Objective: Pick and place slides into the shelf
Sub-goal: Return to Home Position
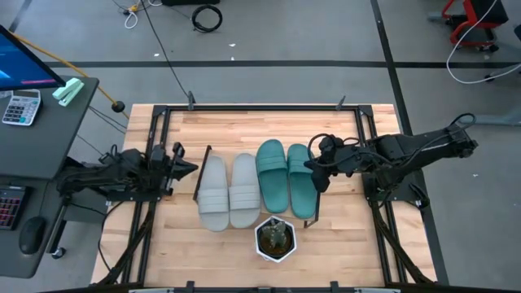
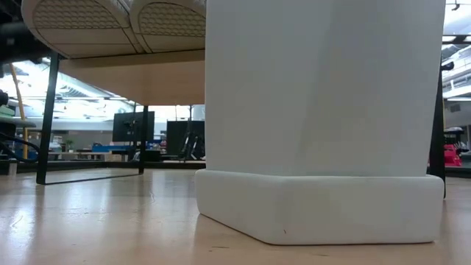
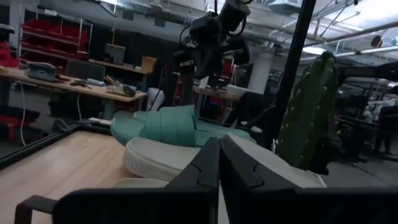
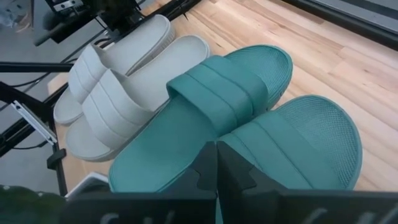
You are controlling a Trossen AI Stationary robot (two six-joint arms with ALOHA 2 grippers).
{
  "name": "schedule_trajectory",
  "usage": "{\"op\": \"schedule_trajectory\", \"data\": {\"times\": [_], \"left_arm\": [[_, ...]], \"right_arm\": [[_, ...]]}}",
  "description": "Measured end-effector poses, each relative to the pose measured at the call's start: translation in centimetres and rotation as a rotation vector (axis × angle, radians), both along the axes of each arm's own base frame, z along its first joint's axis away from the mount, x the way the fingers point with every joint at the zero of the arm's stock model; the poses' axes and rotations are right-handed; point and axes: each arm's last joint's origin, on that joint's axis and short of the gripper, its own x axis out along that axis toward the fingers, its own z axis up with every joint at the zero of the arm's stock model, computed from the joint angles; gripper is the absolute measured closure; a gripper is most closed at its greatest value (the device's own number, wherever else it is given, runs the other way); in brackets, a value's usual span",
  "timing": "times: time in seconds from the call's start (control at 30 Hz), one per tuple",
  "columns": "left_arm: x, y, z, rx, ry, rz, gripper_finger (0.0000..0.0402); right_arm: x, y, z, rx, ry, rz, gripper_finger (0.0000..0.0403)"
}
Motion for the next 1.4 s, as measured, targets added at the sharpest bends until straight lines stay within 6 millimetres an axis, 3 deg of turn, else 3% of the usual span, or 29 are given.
{"op": "schedule_trajectory", "data": {"times": [0.13,0.37,0.6,0.83,0.93,1.13,1.4], "left_arm": [[0.2,0.0,-0.9,-0.024,0.005,-0.008,0.0397],[0.2,0.0,-0.5,0.008,-0.034,-0.002,0.0386],[0.3,-0.1,-1.3,-0.021,0.047,-0.047,0.0397],[0.3,-0.2,-1.3,-0.053,0.047,-0.066,0.0369],[0.3,-0.2,-1.3,-0.077,0.048,-0.07,0.0364],[0.3,-0.1,-1.3,-0.181,0.05,-0.072,0.037],[0.3,-0.1,-1.3,-0.225,0.051,-0.08,0.0379]], "right_arm": [[0.0,0.0,0.0,0.004,0.001,0.005,0.0403],[0.0,0.0,0.0,0.004,0.004,0.015,0.0403],[0.0,0.0,0.0,-0.046,0.017,0.055,0.0403],[-0.5,0.7,0.2,-0.128,0.01,0.077,0.0403],[-1.2,1.4,0.0,-0.145,0.016,0.105,0.0403],[-4.0,3.1,-2.2,-0.128,-0.043,0.106,0.0403],[-8.1,2.6,-2.2,-0.216,-0.165,0.09,0.0403]]}}
